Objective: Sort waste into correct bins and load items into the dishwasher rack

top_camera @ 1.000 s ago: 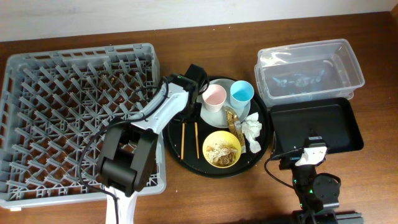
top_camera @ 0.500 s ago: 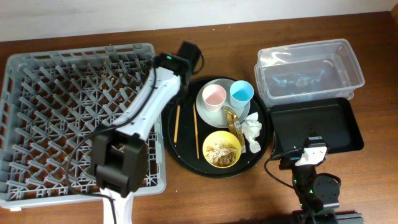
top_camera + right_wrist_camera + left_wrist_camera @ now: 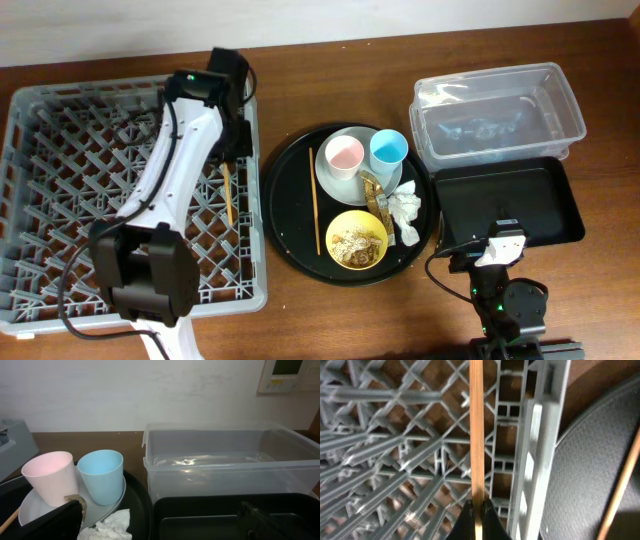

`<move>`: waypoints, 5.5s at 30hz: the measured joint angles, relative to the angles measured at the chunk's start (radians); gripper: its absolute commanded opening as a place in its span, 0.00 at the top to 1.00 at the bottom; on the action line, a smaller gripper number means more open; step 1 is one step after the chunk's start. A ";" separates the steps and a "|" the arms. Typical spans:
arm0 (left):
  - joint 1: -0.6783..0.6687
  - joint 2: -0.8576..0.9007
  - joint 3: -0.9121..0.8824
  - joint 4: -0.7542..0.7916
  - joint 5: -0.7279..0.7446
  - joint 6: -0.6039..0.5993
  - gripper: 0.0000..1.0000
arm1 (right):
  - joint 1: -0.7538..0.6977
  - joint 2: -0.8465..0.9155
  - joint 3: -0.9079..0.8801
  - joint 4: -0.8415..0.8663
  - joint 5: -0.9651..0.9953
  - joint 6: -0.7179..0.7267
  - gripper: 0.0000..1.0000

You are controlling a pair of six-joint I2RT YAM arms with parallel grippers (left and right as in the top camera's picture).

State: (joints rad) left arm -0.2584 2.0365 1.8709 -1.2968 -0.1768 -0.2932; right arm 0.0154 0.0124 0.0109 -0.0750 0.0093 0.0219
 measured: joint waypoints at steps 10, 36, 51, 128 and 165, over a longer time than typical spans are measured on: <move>0.000 0.000 -0.175 0.143 0.000 0.001 0.85 | 0.000 0.000 0.000 0.000 0.000 0.000 0.01; -0.242 -0.209 -0.343 0.327 0.253 -0.145 0.69 | 0.000 0.000 0.000 0.000 0.000 0.001 0.02; -0.353 -0.110 -0.563 0.615 0.107 -0.262 0.77 | 0.000 0.000 0.000 0.000 0.000 0.000 0.01; -0.090 -0.338 -0.426 0.313 0.019 -0.007 1.00 | 0.000 0.000 0.000 0.000 0.000 0.000 0.01; -0.062 -0.551 -0.347 0.267 0.455 0.066 0.13 | 0.000 0.497 0.695 -0.621 -0.196 0.025 0.01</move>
State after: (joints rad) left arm -0.3202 1.4853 1.5242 -1.0294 0.2779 -0.2268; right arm 0.0154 0.5098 0.7059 -0.6964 -0.1864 0.0471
